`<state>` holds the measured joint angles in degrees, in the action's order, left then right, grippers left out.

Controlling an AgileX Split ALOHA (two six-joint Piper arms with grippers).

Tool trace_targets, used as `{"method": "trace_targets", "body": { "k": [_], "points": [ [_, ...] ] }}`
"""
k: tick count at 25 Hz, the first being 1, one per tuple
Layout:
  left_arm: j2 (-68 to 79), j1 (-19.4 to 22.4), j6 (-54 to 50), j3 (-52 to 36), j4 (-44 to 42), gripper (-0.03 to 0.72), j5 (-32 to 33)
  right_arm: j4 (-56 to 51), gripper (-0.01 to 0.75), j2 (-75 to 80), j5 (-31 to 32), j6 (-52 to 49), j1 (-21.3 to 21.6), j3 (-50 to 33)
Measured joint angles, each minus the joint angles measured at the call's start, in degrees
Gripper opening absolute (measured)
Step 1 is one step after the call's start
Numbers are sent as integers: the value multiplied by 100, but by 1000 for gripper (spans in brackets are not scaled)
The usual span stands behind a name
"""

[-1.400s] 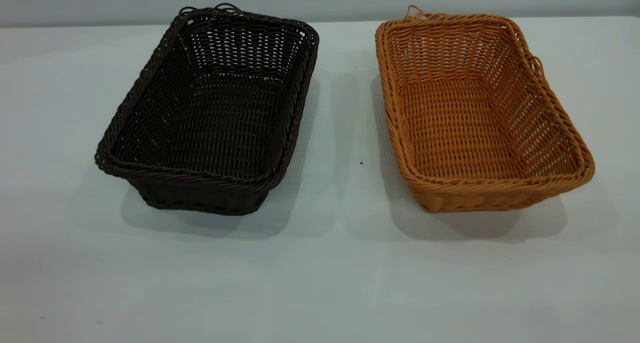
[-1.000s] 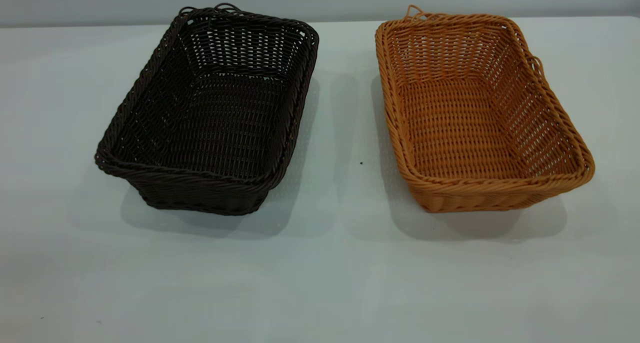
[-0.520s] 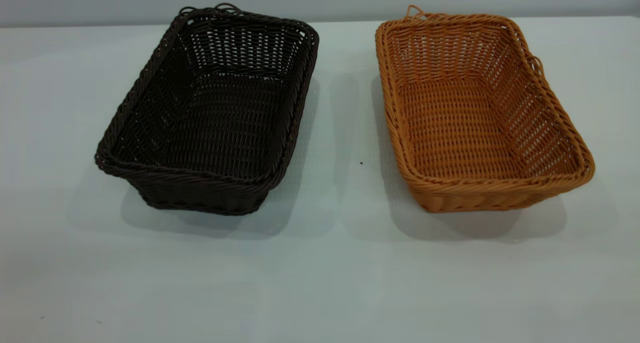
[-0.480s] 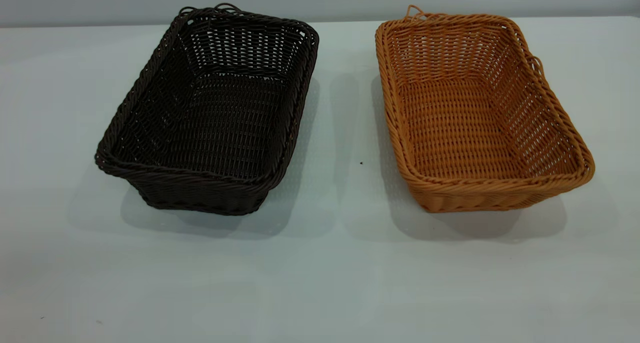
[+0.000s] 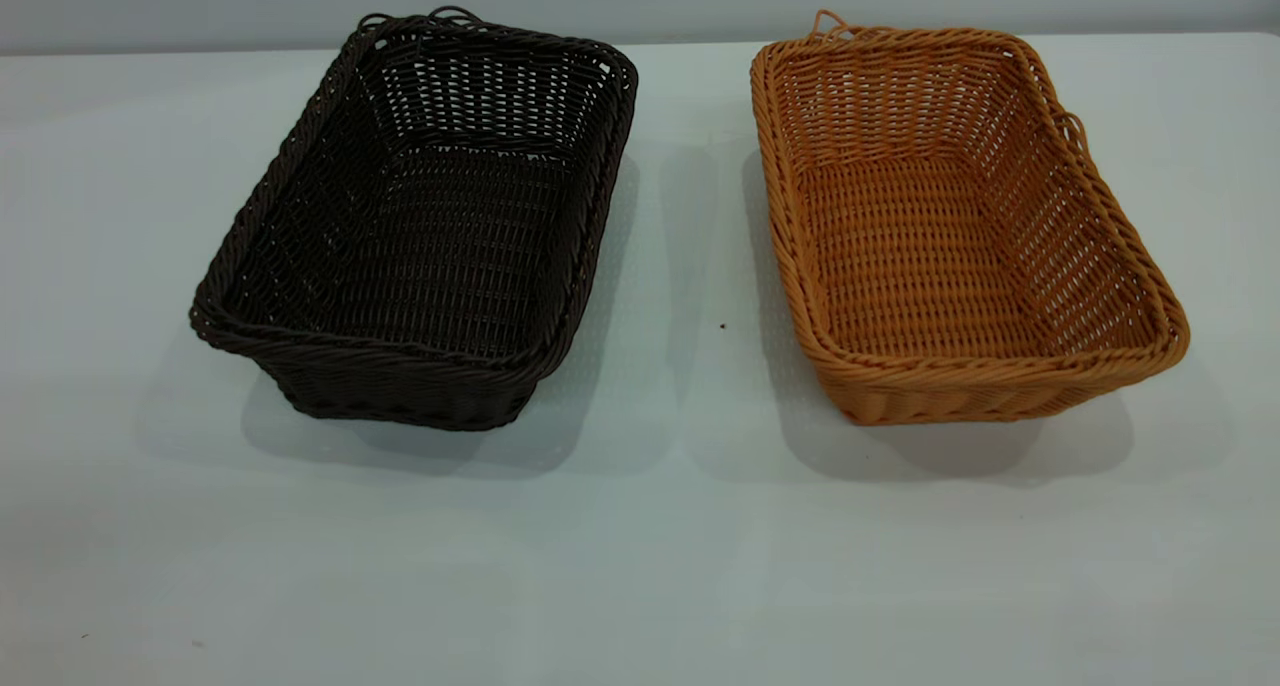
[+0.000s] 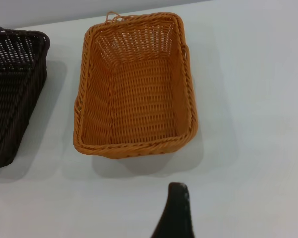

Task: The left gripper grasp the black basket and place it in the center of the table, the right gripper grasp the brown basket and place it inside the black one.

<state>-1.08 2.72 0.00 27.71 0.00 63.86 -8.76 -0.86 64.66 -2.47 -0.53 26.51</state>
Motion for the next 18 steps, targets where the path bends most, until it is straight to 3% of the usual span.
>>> {"method": "trace_targets", "body": {
  "k": [18],
  "points": [
    [0,0,0,0,0,433,0,-50,580,0,-6,0,0,0]
  ]
}}
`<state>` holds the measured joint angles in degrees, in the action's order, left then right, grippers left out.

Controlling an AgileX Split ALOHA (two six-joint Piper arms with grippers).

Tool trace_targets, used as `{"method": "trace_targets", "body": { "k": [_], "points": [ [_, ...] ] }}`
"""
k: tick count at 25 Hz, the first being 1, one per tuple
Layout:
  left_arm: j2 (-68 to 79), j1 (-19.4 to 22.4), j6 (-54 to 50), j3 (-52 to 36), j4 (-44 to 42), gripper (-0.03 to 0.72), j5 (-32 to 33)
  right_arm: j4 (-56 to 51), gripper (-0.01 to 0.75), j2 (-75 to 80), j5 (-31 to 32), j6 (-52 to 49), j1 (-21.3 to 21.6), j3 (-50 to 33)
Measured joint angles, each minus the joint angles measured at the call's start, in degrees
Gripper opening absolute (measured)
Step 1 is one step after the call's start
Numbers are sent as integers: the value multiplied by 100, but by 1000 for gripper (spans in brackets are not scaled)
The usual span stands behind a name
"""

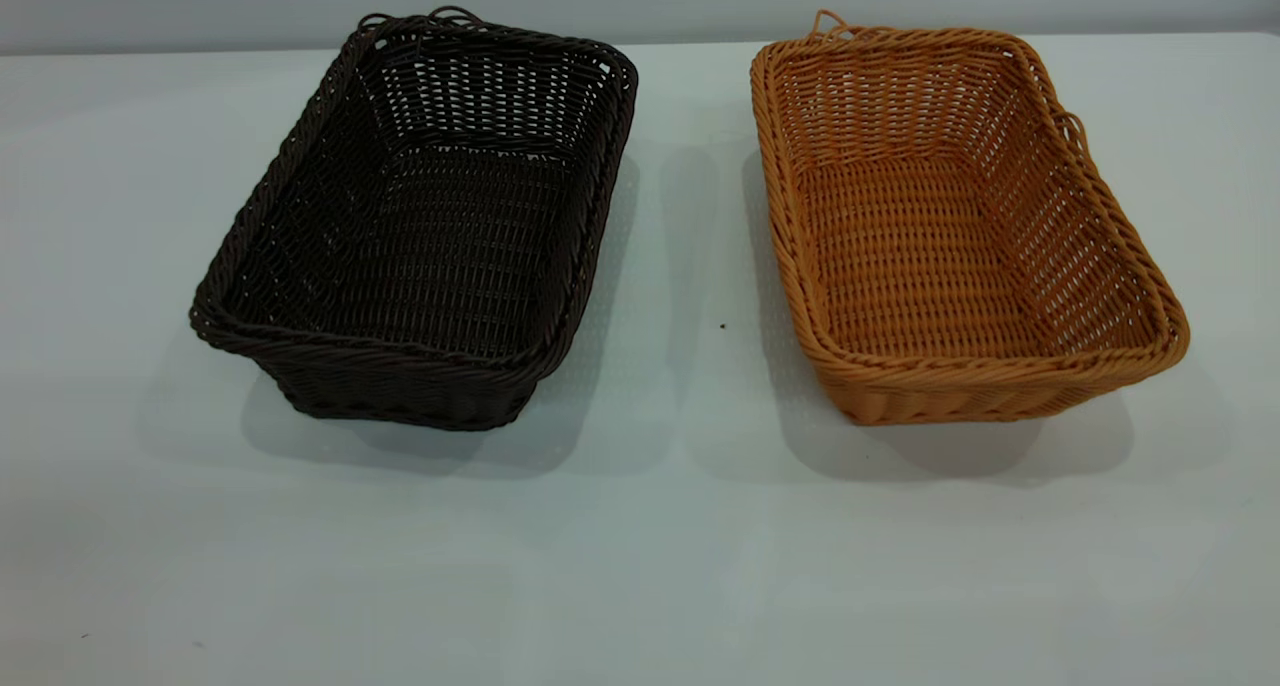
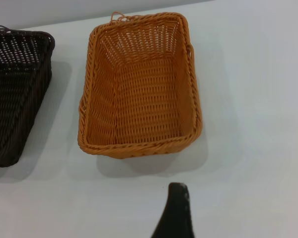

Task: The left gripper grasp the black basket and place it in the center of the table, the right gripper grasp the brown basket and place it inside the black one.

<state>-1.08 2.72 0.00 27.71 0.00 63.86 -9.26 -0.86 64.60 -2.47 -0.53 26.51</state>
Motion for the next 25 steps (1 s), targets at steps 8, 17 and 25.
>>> {"method": "trace_targets", "body": {
  "k": [8,17,25],
  "points": [
    [929,0,0,356,0,433,-522,0,580,10,-112,0,0,159],
    [3633,0,0,922,0,522,-2022,-5,580,698,-189,0,0,177],
    [5948,0,440,1605,408,549,-3191,-10,580,1190,-237,0,0,276]
  ]
}}
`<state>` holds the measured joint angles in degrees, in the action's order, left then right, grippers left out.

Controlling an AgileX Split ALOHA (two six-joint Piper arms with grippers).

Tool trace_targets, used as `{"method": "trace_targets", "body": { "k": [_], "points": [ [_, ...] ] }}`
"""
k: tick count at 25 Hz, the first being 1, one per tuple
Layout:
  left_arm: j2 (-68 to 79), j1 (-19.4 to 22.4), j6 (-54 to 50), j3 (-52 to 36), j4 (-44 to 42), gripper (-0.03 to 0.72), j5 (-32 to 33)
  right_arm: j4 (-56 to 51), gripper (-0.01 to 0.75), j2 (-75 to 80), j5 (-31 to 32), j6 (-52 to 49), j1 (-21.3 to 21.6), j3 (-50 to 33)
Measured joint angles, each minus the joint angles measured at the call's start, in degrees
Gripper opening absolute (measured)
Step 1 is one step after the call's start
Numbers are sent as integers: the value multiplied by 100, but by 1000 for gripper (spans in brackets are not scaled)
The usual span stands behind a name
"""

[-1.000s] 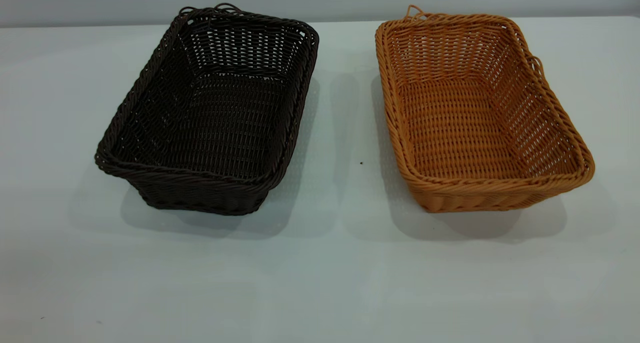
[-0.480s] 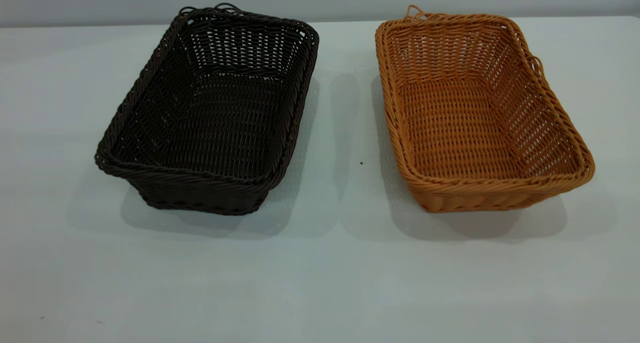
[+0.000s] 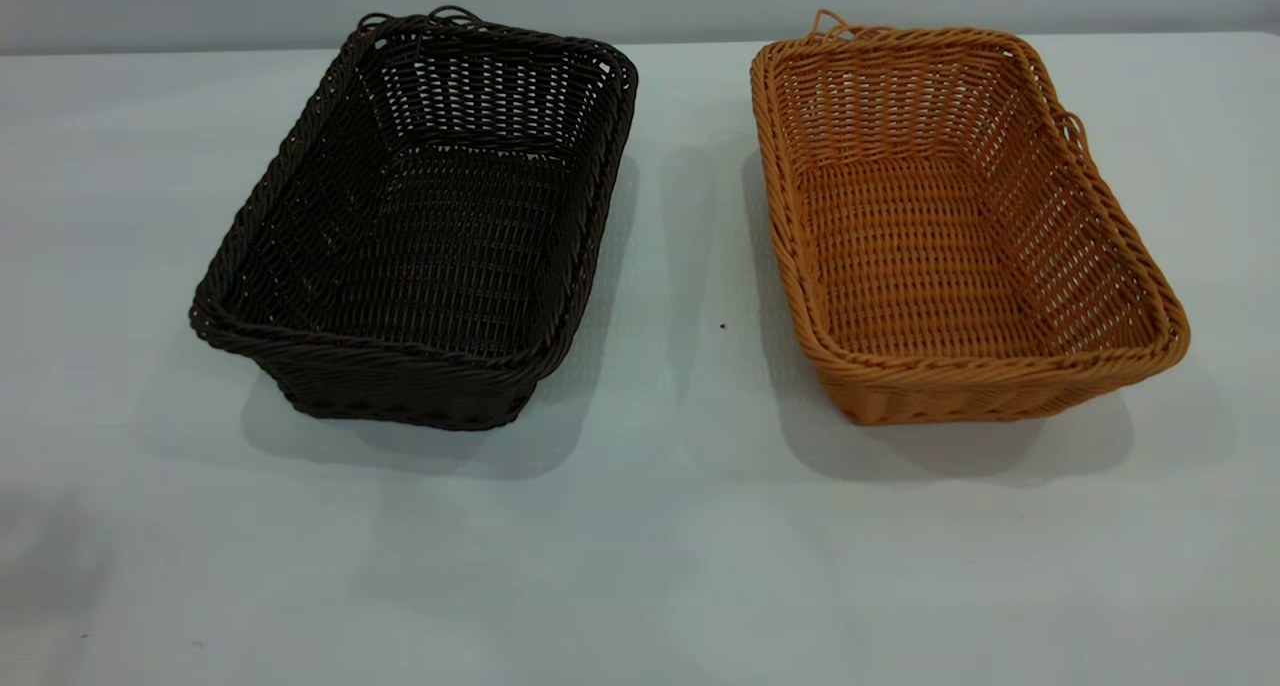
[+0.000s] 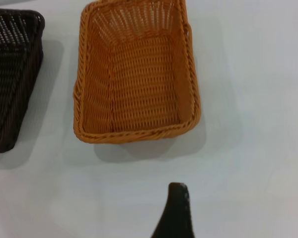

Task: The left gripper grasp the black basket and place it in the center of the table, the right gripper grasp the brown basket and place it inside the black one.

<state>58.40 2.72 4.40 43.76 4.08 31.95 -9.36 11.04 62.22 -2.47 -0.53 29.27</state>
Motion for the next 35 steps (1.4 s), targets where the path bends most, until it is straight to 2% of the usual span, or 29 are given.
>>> {"method": "trace_targets", "body": {
  "k": [6,10,17,27,35],
  "points": [
    [1830,-37,907,917,739,549,-396,-38,580,418,-160,-5,0,21],
    [2905,-318,1331,1589,829,551,-690,-69,580,719,-292,-24,0,53],
    [4522,-797,1644,2670,840,550,-788,-106,580,1179,-334,-133,0,102],
    [6275,-913,1799,3428,840,550,-835,-213,580,2324,-508,-196,0,386],
    [7365,-1333,1804,4121,840,547,-862,-403,580,3372,-744,-196,0,422]
  ]
}}
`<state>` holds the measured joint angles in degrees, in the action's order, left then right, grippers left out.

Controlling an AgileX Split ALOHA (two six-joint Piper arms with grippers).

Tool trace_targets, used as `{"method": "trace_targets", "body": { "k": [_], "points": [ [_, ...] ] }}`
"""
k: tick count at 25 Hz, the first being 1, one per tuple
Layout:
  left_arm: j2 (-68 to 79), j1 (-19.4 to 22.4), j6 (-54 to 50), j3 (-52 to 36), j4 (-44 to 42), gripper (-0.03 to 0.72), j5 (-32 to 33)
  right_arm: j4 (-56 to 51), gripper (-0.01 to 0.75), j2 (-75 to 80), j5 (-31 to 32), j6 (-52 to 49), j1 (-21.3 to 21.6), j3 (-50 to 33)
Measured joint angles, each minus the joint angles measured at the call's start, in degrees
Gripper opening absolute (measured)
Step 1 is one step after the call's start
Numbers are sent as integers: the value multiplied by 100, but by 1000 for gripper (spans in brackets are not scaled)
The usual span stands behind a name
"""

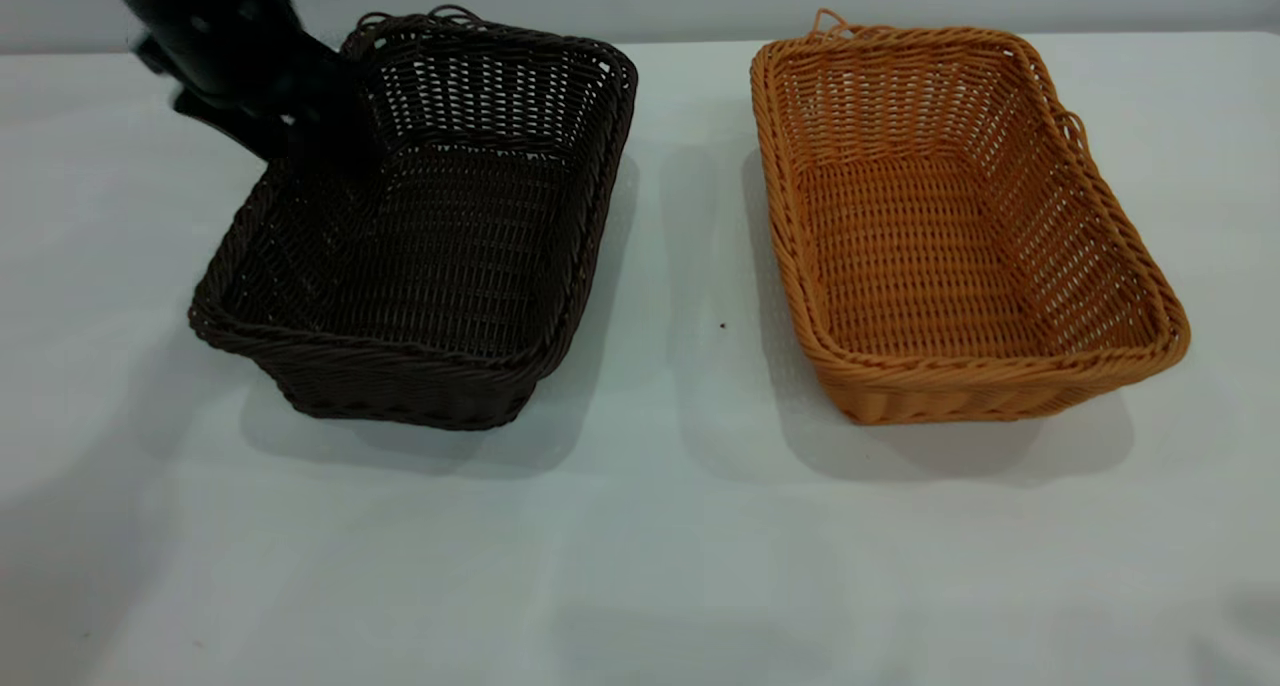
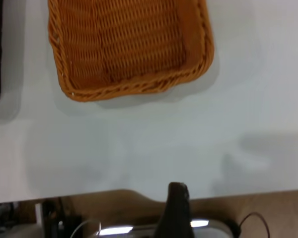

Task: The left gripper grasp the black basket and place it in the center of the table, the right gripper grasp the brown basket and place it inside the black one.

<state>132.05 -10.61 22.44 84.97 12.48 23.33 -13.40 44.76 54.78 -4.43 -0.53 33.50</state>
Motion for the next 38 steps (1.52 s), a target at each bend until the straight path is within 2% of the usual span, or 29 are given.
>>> {"method": "trace_targets", "body": {
  "k": [2,5,7,10,12,19,27,32,38],
  "points": [
    [151,-29,0,90,2,533,-5,-139,580,245,-94,24,0,0],
    [296,-29,5,155,-38,460,-48,-549,580,641,-244,170,0,0],
    [325,-29,5,174,-180,369,-118,-913,580,942,-342,328,0,11],
    [325,-29,-29,186,-226,169,-198,-1451,580,1482,-541,616,0,21],
    [325,-29,119,192,-223,83,-274,-1815,580,1913,-680,854,0,25],
    [180,-23,606,279,-255,81,-321,-3127,580,3600,-1288,1689,-11,37],
    [150,-19,1422,561,-255,79,-323,-4950,580,5598,-2134,2546,-285,245],
    [150,-19,1640,594,-255,79,-403,-5985,580,6566,-2239,2542,-288,622],
    [150,-19,1676,595,-259,79,-463,-6513,580,7256,-2600,2273,-288,685]
  ]
}}
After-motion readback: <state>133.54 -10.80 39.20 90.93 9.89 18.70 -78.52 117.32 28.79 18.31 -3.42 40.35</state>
